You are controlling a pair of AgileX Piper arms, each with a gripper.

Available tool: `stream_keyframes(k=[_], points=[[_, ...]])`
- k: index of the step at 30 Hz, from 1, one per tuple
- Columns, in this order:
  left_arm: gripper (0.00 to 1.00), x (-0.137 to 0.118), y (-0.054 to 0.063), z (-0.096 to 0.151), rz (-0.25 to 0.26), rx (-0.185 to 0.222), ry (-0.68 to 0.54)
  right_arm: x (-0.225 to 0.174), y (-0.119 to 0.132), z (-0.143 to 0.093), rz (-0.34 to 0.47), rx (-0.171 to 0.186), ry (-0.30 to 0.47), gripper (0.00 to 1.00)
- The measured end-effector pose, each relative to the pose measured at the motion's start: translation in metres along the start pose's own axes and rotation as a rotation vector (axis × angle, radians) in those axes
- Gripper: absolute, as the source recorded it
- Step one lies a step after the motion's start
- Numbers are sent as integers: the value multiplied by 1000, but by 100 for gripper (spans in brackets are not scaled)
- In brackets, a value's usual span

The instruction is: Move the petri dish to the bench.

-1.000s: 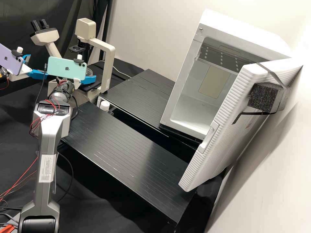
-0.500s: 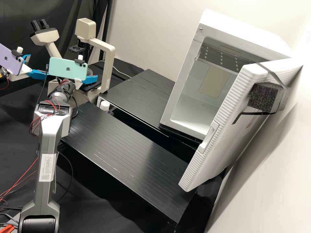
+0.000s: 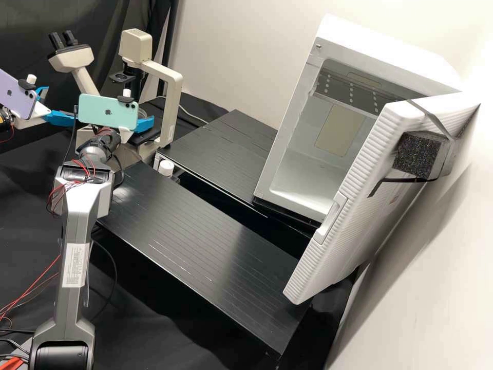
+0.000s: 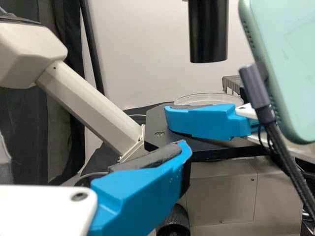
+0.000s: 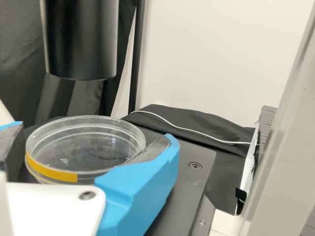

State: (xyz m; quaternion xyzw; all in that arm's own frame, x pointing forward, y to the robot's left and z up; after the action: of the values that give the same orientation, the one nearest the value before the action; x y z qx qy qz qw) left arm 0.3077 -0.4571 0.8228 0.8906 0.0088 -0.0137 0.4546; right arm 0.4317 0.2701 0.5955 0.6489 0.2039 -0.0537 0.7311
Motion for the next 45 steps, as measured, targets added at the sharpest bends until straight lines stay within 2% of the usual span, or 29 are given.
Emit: stream_keyframes(k=[19, 23, 27, 28, 32, 33, 42, 45], points=[[100, 0, 0, 0, 0, 0, 0, 0, 0, 0, 0, 2, -2, 0], [100, 0, 0, 0, 0, 0, 0, 0, 0, 0, -1, 20, 3, 0], [100, 0, 0, 0, 0, 0, 0, -3, -1, 5, 5, 18, 20, 0], [100, 0, 0, 0, 0, 0, 0, -6, 0, 7, 4, 11, 25, 0], [100, 0, 0, 0, 0, 0, 0, -20, 6, 13, 17, 29, 40, 0], [100, 0, 0, 0, 0, 0, 0, -27, 11, 12, 34, 43, 51, 0], [100, 0, 0, 0, 0, 0, 0, -74, 28, 21, 78, 87, 64, 0], [100, 0, 0, 0, 0, 0, 0, -84, 32, 23, 107, 82, 67, 0]])
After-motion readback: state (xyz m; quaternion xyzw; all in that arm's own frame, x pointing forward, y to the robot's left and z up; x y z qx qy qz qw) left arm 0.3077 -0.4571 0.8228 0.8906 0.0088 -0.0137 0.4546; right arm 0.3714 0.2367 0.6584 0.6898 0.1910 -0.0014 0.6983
